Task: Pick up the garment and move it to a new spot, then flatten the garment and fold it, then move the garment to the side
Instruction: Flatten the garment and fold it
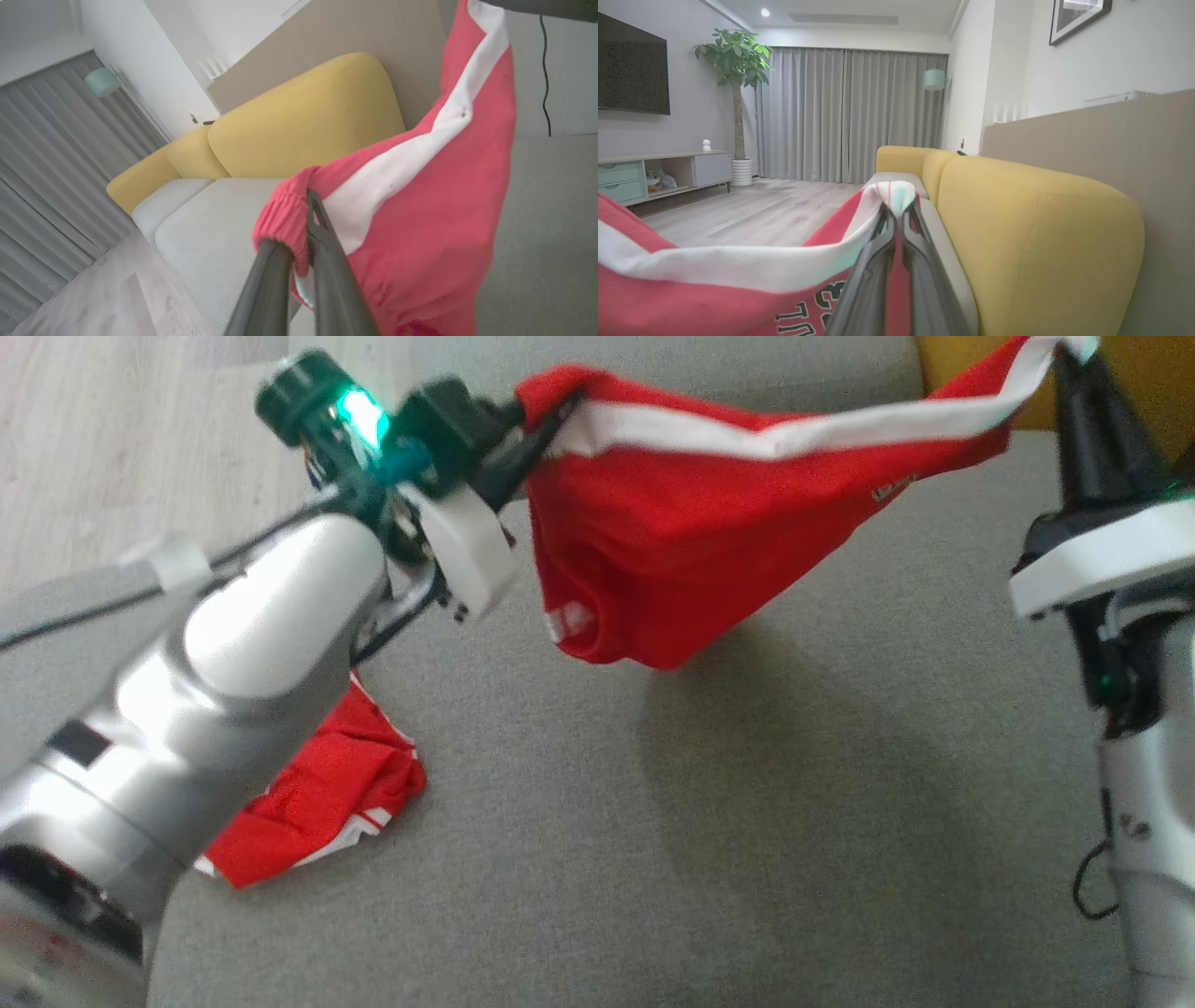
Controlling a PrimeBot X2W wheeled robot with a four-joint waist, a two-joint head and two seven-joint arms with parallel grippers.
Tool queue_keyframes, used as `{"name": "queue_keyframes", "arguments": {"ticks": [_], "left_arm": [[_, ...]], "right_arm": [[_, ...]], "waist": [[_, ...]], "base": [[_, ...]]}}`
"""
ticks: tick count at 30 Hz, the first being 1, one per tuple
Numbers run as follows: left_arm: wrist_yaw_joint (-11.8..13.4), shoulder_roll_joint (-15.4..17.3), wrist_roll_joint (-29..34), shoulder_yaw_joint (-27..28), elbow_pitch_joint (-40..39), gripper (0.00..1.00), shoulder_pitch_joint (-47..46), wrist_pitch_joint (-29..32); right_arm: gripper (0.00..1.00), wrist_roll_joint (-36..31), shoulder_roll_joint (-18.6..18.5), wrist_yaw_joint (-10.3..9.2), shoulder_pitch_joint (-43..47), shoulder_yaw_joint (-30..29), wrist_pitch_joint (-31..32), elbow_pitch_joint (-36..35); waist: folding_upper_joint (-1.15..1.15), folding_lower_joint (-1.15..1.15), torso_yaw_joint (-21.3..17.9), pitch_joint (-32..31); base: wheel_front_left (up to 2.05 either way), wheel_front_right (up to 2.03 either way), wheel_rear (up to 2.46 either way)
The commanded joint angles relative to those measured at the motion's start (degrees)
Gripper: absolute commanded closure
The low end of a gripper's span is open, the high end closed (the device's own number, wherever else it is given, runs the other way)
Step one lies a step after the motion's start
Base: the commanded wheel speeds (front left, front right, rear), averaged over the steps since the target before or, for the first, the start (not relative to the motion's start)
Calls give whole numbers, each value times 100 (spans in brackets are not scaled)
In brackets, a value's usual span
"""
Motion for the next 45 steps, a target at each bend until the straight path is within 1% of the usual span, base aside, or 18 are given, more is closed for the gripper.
{"name": "queue_keyframes", "arguments": {"ticks": [1,7,9,10,12,15,17,20,21,25,27,30,33,35,38,41,43,45], "left_arm": [[12,194,-153,163,-25,100,-515,12],[12,295,-735,-72,67,100,-881,-3],[12,329,-1004,-88,15,100,-822,24],[12,380,-1246,-96,-67,100,-698,65],[11,422,-1474,-95,-174,100,-533,124],[11,484,-1745,-77,-393,100,-379,258],[12,565,-1726,-86,-506,100,-463,336],[56,651,-1615,-14,-553,100,-796,388],[56,651,-1615,-14,-553,100,-796,388],[57,689,-1474,79,-276,100,-1371,455],[51,630,-1414,147,-20,100,-1756,443],[42,417,-1139,149,521,100,-2457,267],[69,119,-1044,323,1048,100,-3007,-153],[67,-53,-959,346,1355,100,-3231,-459],[40,-293,-978,266,1691,100,-3191,-801],[19,-485,-1196,125,1825,100,-2828,-964],[15,-525,-1323,-147,1728,100,-2503,-1003],[14,-489,-1528,-457,1543,100,-2121,-990]], "right_arm": [[100,30,-104,-3,-291,97,77,-275],[100,-53,-186,-3,-314,-9,384,-621],[100,-71,-158,-3,-116,-48,653,-726],[100,-63,-141,-3,130,-68,965,-822],[100,-57,-178,-3,360,-53,1264,-900],[100,31,-256,-3,516,16,1590,-1033],[100,161,-260,-3,421,29,1672,-1084],[100,228,-350,-3,-24,119,1660,-959],[100,228,-350,-3,-24,119,1660,-959],[100,348,-246,-3,-1105,255,1477,-322],[100,298,-132,-3,-1811,138,1222,151],[100,-17,11,-3,-2818,17,638,961],[100,-263,231,-3,-3643,-171,27,1743],[100,-417,339,-3,-3992,-254,-313,2212],[100,-604,369,-3,-4179,-191,-592,2898],[100,-686,240,-3,-4066,8,-656,3525],[100,-696,87,-3,-3867,224,-600,3906],[100,-645,-94,-3,-3611,522,-455,4265]], "waist": [[0,0,-22,-97],[0,0,-8,-216],[0,0,7,-224],[0,0,24,-204],[0,0,40,-144],[0,0,36,110],[0,0,12,370],[0,0,-72,874],[0,0,-72,874],[0,0,-255,1524],[0,0,-303,1841],[0,0,-294,2146],[0,0,-344,2330],[0,0,-359,2393],[0,0,-360,2406],[0,0,-335,2384],[0,0,-314,2351],[0,0,-290,2291]], "base": [[0,0,0],[0,0,0],[0,0,0],[0,0,0],[0,0,0],[0,0,0],[0,0,0],[0,0,0],[0,0,0],[0,0,0],[0,0,0],[0,0,0],[0,0,0],[0,0,0],[0,0,0],[0,0,0],[0,0,0],[0,0,0]]}}
